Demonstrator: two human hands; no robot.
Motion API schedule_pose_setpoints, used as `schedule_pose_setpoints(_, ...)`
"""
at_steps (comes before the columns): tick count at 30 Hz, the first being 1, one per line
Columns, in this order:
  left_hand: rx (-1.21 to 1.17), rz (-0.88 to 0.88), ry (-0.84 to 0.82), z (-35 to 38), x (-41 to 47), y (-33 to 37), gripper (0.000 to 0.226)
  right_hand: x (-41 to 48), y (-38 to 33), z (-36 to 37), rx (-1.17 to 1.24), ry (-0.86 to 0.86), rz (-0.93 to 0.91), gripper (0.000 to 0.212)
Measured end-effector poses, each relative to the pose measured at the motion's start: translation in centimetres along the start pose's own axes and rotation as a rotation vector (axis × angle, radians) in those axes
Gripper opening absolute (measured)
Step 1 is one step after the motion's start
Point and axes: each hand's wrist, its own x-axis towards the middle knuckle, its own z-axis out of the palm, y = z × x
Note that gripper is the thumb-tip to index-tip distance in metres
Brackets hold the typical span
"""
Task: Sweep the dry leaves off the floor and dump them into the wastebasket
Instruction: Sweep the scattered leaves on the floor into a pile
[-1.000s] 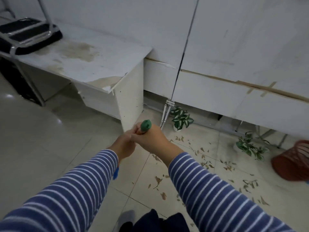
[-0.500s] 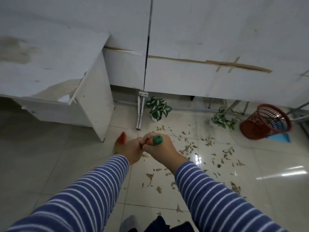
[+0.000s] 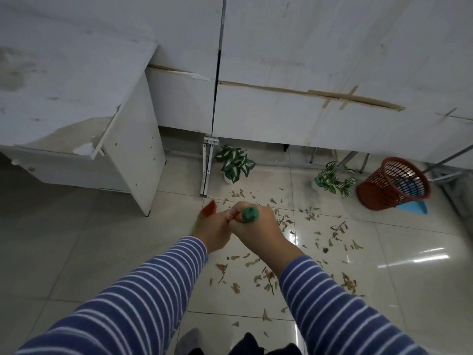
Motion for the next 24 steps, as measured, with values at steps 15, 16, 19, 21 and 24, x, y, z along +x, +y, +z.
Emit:
schedule_pose_setpoints(15,0.155,0.081,0.09,-4.4,0.3,-0.7,0.031,0.7,-2.1,-1.1,0.401,0.065,-0.073,0.017)
schedule_pose_setpoints(16,0.18,0.054,0.076,-4.0,0.7,-1.4,0.031,0.9,-1.5,-0.3,0.418,0.059,-0.046,0.016)
schedule_pose_setpoints(19,0.218,-0.002,0.045,-2.6,1.0,-1.9,0.032,1.4,0.2,1.5,0.395,0.057,0.0,0.01)
schedule_pose_setpoints(21,0.191,-0.025,0.0,-1.5,1.2,-1.5,0.034,1.7,1.0,2.1,0.325,0.039,0.019,0.009)
schedule_pose_setpoints(24,0.137,-0.025,-0.021,0.2,1.8,-0.8,0.035,1.9,2.2,1.9,0.266,0.03,0.053,0.009)
